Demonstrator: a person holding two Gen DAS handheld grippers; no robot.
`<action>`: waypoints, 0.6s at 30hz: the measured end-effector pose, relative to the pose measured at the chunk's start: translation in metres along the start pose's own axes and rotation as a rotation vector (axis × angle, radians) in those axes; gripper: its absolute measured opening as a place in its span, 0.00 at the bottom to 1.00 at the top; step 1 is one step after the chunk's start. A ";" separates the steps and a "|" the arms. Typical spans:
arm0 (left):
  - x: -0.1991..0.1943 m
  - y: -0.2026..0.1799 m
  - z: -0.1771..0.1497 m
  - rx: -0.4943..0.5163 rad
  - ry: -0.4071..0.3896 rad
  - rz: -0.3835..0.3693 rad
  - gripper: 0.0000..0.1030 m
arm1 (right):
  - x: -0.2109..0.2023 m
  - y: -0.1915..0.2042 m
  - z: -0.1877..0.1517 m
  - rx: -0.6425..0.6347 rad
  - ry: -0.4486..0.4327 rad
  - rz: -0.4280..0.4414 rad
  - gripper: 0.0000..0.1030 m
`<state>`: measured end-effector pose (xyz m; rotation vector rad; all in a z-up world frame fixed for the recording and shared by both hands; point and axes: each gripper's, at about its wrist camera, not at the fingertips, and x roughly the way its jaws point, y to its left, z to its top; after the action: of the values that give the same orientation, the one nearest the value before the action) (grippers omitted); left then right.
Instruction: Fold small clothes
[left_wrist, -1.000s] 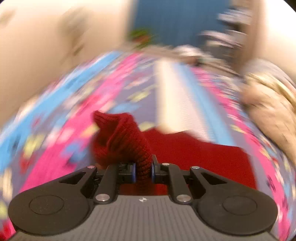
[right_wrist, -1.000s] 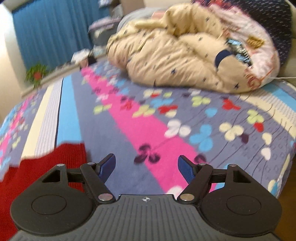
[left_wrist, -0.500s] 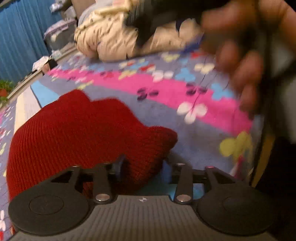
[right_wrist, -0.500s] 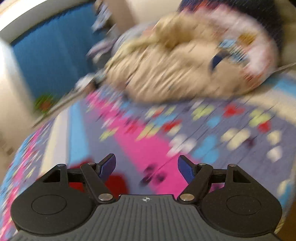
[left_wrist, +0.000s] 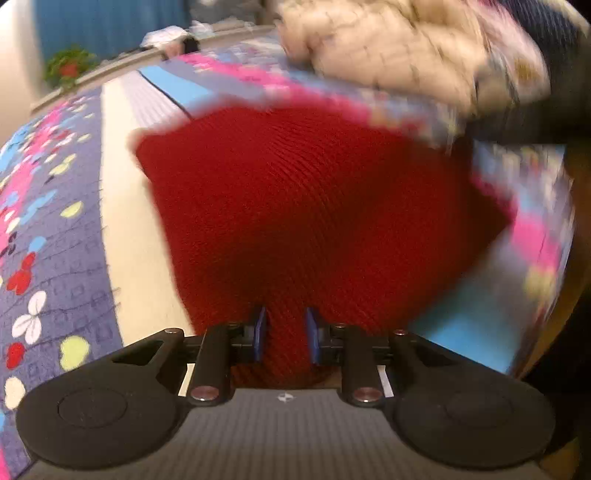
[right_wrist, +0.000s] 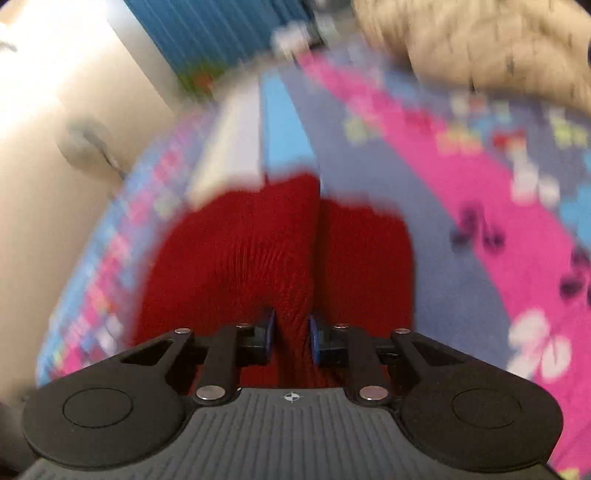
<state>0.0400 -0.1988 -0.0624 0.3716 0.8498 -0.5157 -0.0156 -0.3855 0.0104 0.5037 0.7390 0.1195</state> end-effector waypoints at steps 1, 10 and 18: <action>-0.001 -0.006 -0.001 0.044 -0.021 0.020 0.25 | -0.009 0.003 0.002 -0.014 -0.037 0.041 0.14; -0.021 0.021 0.028 0.022 0.025 -0.105 0.55 | 0.020 -0.059 -0.007 0.208 0.149 -0.331 0.11; -0.023 0.100 0.073 -0.272 -0.134 -0.086 0.86 | -0.002 -0.047 0.018 0.222 -0.052 -0.123 0.81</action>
<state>0.1281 -0.1475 0.0108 0.0510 0.7960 -0.4917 -0.0087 -0.4346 0.0003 0.6682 0.7345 -0.0912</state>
